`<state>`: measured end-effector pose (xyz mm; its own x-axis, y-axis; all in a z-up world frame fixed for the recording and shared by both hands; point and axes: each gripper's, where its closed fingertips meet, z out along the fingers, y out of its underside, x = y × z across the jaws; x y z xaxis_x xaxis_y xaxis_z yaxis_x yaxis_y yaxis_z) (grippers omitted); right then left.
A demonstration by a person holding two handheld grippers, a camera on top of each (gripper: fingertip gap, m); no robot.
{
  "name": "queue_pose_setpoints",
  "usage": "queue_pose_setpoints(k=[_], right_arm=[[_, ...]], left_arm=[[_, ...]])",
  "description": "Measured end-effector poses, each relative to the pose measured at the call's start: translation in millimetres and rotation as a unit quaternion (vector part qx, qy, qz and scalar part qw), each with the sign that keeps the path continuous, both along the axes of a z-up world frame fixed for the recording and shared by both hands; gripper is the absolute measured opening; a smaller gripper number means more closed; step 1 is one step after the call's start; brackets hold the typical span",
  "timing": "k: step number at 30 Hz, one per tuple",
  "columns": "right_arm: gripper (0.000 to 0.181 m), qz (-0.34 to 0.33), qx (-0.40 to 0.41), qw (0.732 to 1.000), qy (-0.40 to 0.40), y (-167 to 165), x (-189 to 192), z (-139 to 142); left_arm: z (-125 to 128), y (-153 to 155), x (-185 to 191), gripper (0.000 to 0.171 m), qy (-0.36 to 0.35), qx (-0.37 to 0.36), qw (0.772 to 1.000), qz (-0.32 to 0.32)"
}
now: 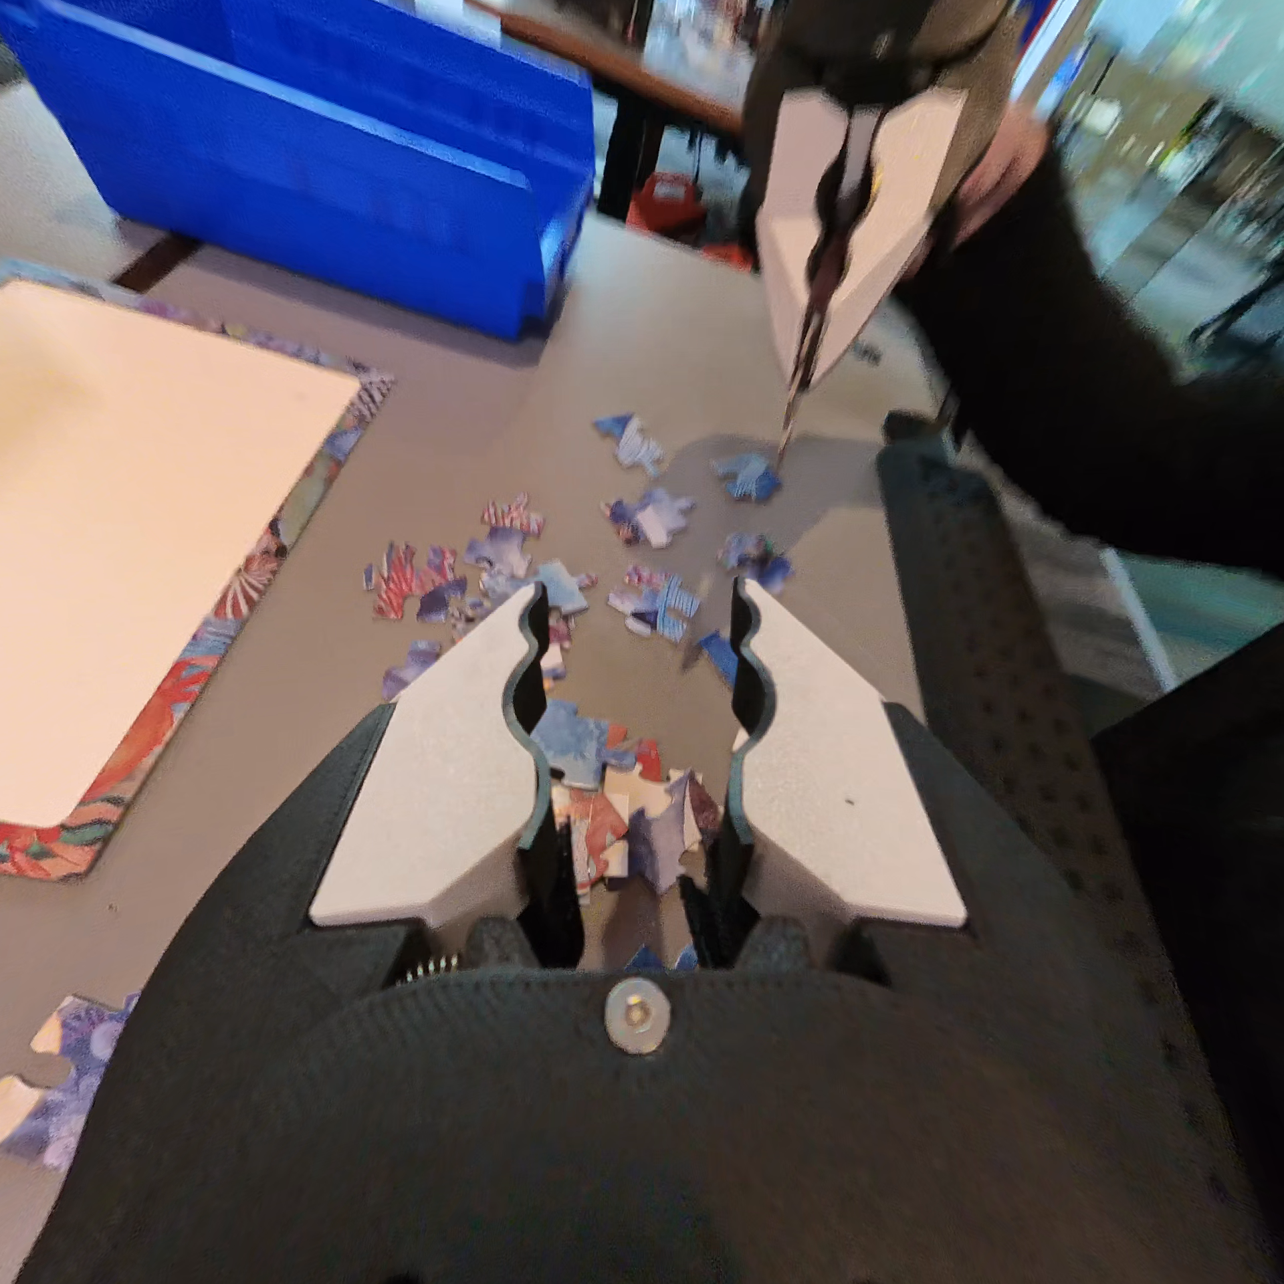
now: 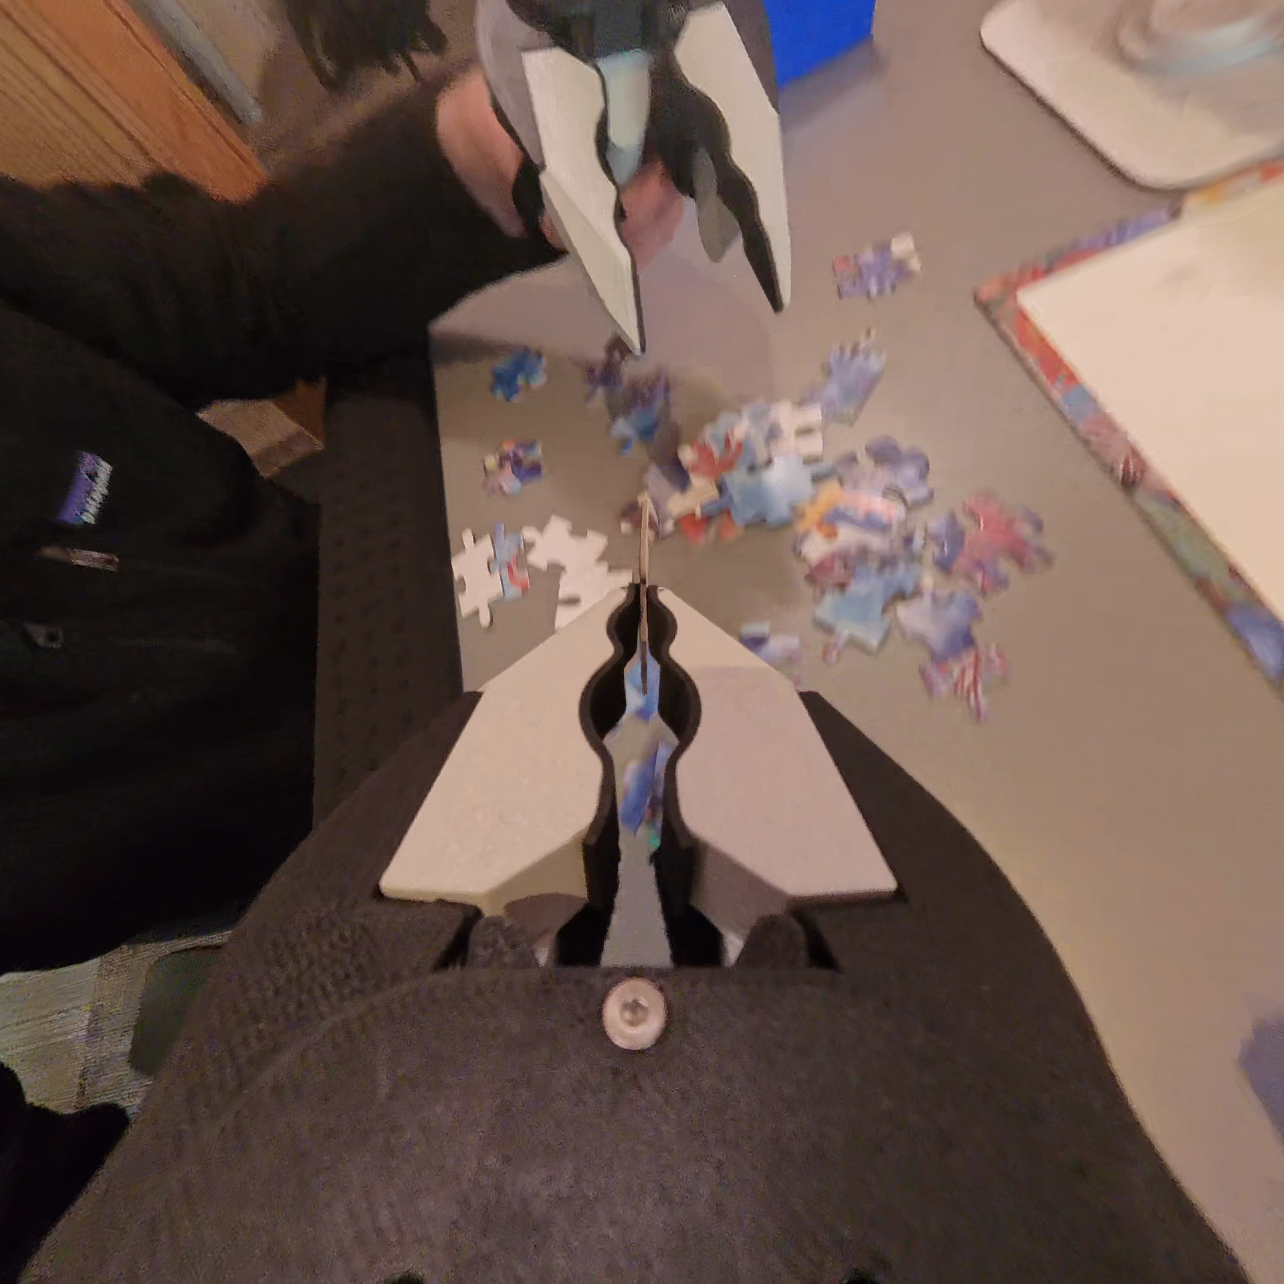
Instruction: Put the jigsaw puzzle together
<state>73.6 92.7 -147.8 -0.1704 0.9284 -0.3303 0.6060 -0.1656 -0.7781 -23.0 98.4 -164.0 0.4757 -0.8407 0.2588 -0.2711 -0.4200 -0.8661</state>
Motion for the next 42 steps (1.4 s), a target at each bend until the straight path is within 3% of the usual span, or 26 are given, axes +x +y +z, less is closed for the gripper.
queue_pose_setpoints(k=[4, 6, 13, 15, 17, 24, 32, 38, 42], right_arm=[[0.0, -0.03, -0.004, 0.997, -0.064, -11.3, 54.5, -27.0], [0.0, -0.032, -0.016, 0.995, -0.096, -19.9, 79.3, -42.3], [0.002, 0.048, -0.092, 0.974, -0.2, -72.4, 120.7, -98.6], [0.035, 0.038, -0.091, 0.963, -0.249, -72.0, 123.1, -119.2], [0.037, 0.027, -0.074, 0.959, -0.273, -66.1, 126.0, -127.9], [0.026, 0.011, 0.024, 0.983, -0.181, -54.7, 125.5, -98.2], [0.017, 0.051, 0.122, 0.976, -0.175, -77.5, 116.8, -132.4], [0.001, 0.049, 0.151, 0.977, -0.145, -72.9, 109.2, -137.3], [0.001, 0.032, 0.175, 0.974, -0.143, -62.2, 103.4, -139.4]], left_arm=[[-45.1, -10.1, 8.3, 0.051, 0.13, 0.022, 0.991, 0.001], [-58.5, -19.3, 15.6, 0.051, 0.156, 0.02, 0.987, -0.016], [-69.0, -26.8, 30.3, 0.052, 0.185, 0.026, 0.982, -0.04], [-72.9, -28.0, 31.3, 0.052, 0.191, 0.023, 0.98, -0.043], [-75.0, -29.4, 30.3, 0.053, 0.199, 0.023, 0.979, -0.044], [-70.8, -38.5, 32.8, 0.053, 0.219, 0.031, 0.974, -0.057], [-83.8, -64.0, 16.6, 0.057, 0.266, 0.029, 0.96, -0.081], [-95.2, -122.3, 11.4, 0.074, 0.295, 0.035, 0.943, -0.148], [-111.0, -139.0, 10.5, 0.076, 0.324, 0.052, 0.933, -0.145]])
